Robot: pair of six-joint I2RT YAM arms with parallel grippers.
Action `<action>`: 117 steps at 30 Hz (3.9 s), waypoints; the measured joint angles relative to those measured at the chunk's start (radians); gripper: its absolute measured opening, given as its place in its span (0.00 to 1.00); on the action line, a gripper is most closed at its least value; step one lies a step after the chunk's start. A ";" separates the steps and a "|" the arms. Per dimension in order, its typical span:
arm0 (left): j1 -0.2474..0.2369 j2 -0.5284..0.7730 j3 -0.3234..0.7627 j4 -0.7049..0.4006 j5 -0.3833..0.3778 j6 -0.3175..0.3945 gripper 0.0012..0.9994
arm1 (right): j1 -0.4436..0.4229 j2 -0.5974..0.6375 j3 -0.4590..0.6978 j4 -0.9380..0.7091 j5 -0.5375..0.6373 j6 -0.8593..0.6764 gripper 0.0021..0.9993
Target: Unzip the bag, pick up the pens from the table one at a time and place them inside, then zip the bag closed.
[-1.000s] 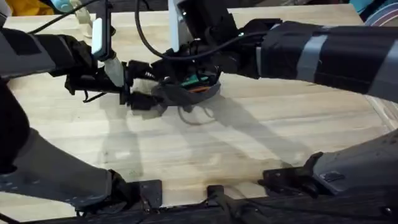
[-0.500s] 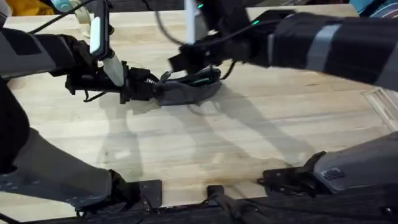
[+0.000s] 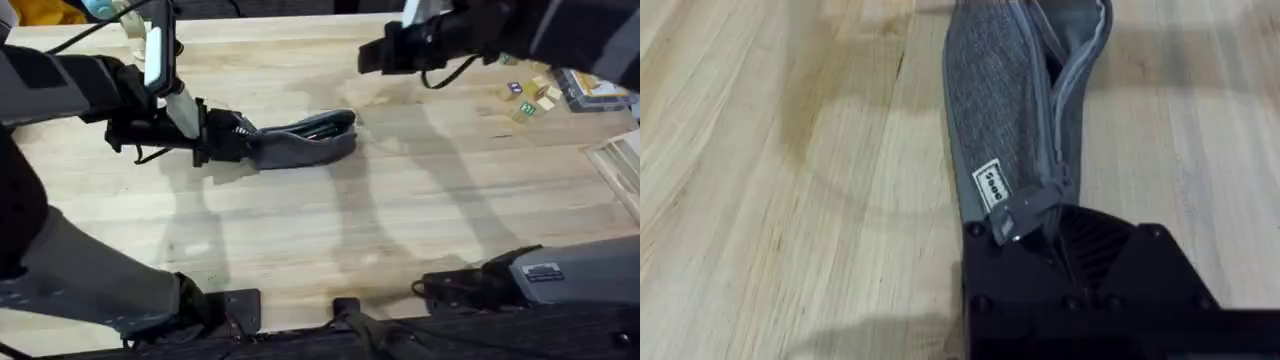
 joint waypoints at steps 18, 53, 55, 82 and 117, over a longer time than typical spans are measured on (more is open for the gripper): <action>0.000 0.000 0.000 0.000 0.000 0.000 0.04 | 0.061 -0.079 0.000 -0.001 -0.039 0.000 0.36; 0.011 0.000 0.000 -0.017 -0.004 -0.004 0.99 | 0.262 -0.123 0.000 0.009 -0.043 -0.003 1.00; 0.030 0.000 0.000 -0.021 -0.004 -0.004 0.99 | 0.262 -0.122 0.000 0.009 -0.043 -0.003 1.00; 0.359 -0.094 0.001 -0.245 -0.011 0.180 0.99 | 0.328 -0.097 0.000 0.173 -0.043 0.132 1.00; 0.359 -0.094 0.001 -0.246 -0.011 0.181 0.99 | 0.560 0.137 0.319 -0.112 0.288 0.035 1.00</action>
